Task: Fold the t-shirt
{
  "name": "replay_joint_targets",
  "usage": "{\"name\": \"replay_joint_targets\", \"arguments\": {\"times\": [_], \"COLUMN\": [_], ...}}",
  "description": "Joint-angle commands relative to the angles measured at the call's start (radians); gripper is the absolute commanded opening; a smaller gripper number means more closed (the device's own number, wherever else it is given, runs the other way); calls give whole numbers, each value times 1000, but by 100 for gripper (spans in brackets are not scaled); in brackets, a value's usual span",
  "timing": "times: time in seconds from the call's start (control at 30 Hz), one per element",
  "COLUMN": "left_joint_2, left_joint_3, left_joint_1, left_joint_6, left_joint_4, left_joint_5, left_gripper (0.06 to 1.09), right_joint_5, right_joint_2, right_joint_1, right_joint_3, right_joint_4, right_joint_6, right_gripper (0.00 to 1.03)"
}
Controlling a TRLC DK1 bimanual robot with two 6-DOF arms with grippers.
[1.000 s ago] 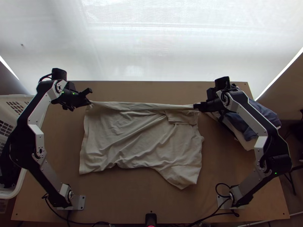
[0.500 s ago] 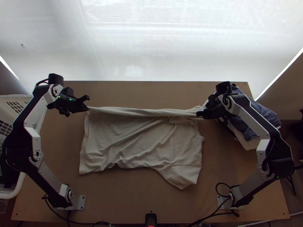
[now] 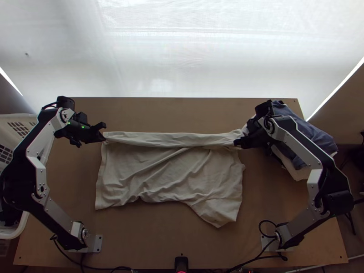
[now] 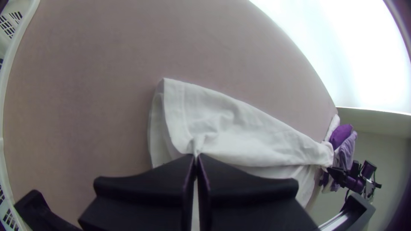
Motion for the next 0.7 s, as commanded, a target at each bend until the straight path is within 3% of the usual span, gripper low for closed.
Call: {"name": "replay_joint_targets", "arguments": {"times": [0.0,0.03,0.07,0.1,0.13,0.3,0.33,0.47,0.67], "left_joint_2": [-66,-80,-127,-158,-183,-267,-308,-367,-449], "left_joint_3": [-50,-53,-61,-67,-75,-112,-127,-201,-277], "left_joint_1": [-13,-14,-14,-13,-8,7,10,4,-29], "left_joint_6": [38,55,72,84,98,135,147,123,97], "left_joint_4": [3,3,-1,-1,-1,-42,-80,-119,-116], "left_joint_5": [69,83,129,152,170,255,268,270,268], "left_gripper": [43,55,84,94,97,103,103,104,104], "right_joint_5": [6,14,12,12,12,12,2,-80,-133], "right_joint_2": [-31,-40,-88,-126,-165,-332,-398,-485,-567], "right_joint_1": [15,15,17,26,35,92,129,195,290], "right_joint_3": [-4,-2,-10,-31,-59,-168,-215,-324,-456], "right_joint_4": [-57,-92,-180,-215,-226,-246,-290,-346,-307], "right_joint_6": [14,17,19,22,26,69,126,161,178], "right_gripper": [56,66,82,82,83,83,83,83,81]}}
